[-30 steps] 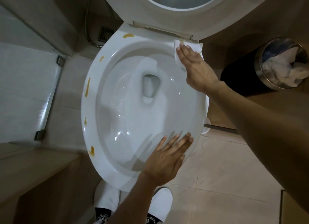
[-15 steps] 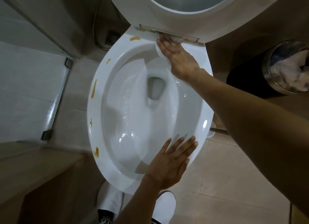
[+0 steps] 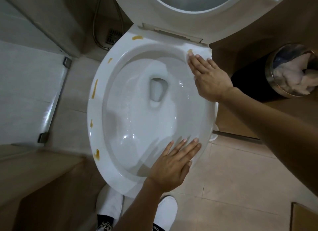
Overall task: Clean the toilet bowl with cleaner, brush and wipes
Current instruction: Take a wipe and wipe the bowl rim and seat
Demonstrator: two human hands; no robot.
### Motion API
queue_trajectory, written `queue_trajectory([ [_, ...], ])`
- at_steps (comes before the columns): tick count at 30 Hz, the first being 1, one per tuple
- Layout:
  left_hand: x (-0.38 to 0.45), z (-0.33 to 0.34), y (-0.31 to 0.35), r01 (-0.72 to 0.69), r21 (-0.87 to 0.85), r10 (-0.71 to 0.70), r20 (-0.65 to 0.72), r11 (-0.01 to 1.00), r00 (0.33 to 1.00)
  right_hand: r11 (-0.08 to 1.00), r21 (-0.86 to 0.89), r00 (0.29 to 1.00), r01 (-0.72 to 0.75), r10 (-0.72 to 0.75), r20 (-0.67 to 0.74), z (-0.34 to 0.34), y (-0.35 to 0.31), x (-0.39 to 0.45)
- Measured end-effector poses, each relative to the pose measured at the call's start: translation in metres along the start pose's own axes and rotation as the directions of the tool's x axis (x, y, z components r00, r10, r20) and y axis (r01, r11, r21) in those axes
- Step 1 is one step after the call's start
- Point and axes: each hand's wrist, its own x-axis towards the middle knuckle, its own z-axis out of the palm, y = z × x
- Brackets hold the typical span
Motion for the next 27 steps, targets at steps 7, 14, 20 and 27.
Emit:
queue_trajectory([
  [7, 0.0, 0.0, -0.002, -0.015, -0.029, 0.015, -0.019, 0.999, 1.0, 0.943, -0.303, 0.99, 0.14, -0.133, 0.046, -0.01, -0.005, 0.047],
  [14, 0.001, 0.001, -0.002, -0.02, -0.019, 0.019, -0.017, 1.0, 1.0, 0.927, -0.335, 0.985, 0.17, -0.152, 0.081, -0.007, 0.008, 0.029],
  [20, 0.0, 0.002, -0.003, -0.026, -0.029, 0.025, -0.036, 0.999, 0.999, 0.911, -0.365, 0.981, 0.19, -0.162, 0.106, -0.02, -0.004, 0.057],
  [27, 0.001, 0.004, -0.003, -0.02, -0.035, 0.019, -0.04, 0.999, 0.999, 0.981, -0.162, 0.991, 0.107, -0.093, 0.094, -0.013, 0.004, 0.024],
])
